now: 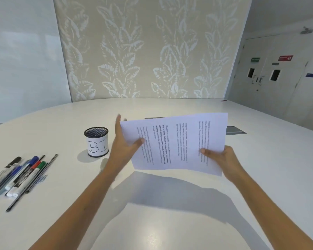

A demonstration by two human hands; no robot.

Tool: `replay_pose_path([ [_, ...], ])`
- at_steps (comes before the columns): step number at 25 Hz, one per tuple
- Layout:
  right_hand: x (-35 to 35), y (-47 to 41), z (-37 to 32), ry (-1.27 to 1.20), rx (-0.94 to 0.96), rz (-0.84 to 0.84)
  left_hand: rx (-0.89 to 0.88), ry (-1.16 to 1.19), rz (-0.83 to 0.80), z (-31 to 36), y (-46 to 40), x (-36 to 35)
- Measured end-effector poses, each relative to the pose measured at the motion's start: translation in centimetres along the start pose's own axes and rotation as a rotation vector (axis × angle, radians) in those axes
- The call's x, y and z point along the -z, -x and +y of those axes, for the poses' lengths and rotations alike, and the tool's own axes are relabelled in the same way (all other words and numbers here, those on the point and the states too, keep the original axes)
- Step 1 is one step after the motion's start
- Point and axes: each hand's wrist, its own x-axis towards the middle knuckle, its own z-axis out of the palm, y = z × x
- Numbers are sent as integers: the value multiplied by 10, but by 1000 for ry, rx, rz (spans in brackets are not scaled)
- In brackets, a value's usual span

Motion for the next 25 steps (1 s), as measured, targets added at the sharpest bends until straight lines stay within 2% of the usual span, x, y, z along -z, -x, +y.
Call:
replay_pose_path([
  [4,14,-16,-55,164,65,-37,-275,-484,-56,48,-28,14],
  [6,18,-19,-78,291,77,-97,-317,-563,-115,65,-33,17],
  [8,19,-22,-96,406,82,-173,-286,-573,-233,76,-36,18],
  [10,16,-24,-111,495,95,-237,-189,-471,-399,78,-36,19],
  [12,14,-25,-123,544,118,-271,-98,-326,-475,76,-35,14],
  [16,20,-27,-136,512,205,-194,-82,-214,-443,66,-26,3],
  [21,24,-26,-119,94,354,156,88,70,-375,46,-16,1],
  [23,12,-25,-103,-50,299,174,167,199,-337,35,-11,0],
  [25,-6,-22,-81,-90,171,108,227,304,-292,26,-4,-4],
])
